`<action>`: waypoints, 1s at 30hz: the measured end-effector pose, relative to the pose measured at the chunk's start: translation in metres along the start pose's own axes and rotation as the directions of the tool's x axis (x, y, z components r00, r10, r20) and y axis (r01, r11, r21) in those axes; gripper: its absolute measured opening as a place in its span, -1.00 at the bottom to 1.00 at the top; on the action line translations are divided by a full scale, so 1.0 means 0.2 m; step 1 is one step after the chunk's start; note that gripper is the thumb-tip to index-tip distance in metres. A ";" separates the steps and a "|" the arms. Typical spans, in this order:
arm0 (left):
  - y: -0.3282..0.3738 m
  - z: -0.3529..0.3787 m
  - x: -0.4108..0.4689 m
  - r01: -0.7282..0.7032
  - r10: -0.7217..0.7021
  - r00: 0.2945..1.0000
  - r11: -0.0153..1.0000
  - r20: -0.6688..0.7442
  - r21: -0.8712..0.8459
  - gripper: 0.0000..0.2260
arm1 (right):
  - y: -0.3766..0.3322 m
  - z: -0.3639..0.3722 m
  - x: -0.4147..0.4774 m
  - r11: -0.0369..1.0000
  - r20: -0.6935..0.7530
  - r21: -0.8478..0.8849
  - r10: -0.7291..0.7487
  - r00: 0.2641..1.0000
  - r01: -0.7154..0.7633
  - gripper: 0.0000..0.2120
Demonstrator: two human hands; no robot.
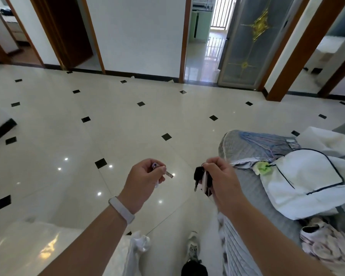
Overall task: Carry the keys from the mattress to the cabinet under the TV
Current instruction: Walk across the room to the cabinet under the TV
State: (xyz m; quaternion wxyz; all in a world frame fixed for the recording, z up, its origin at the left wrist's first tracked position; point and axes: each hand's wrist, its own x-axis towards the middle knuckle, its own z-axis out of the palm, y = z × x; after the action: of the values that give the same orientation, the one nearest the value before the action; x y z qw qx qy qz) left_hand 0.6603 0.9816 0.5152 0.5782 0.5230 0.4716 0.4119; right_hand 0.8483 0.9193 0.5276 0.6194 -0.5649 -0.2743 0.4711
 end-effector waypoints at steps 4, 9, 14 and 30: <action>0.02 0.00 0.27 0.009 -0.008 0.999 1.000 -0.043 0.024 -0.96 | 0.00 0.05 0.30 1.000 0.049 -0.022 0.016 0.999 -0.015 -0.77; 0.12 0.04 0.64 0.024 -0.017 0.991 0.998 -0.130 0.050 -0.94 | -0.10 0.14 0.73 0.997 0.105 -0.057 0.049 0.993 -0.043 -0.84; 0.22 0.09 0.99 0.016 0.001 0.977 0.997 -0.212 0.081 -0.91 | -0.20 0.21 1.15 0.995 0.192 -0.093 0.053 0.980 -0.036 -0.90; 0.26 -0.35 1.51 0.073 -0.020 0.898 0.992 -0.440 0.104 -0.96 | -0.12 0.89 1.82 0.979 0.463 -0.200 0.129 0.877 -0.039 -0.91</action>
State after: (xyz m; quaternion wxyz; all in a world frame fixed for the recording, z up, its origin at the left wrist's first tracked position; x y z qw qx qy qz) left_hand 0.6575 1.2952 0.5310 0.4352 0.4388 0.6253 0.4766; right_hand 0.8477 1.3254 0.5176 0.4575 -0.4990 -0.4347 0.5939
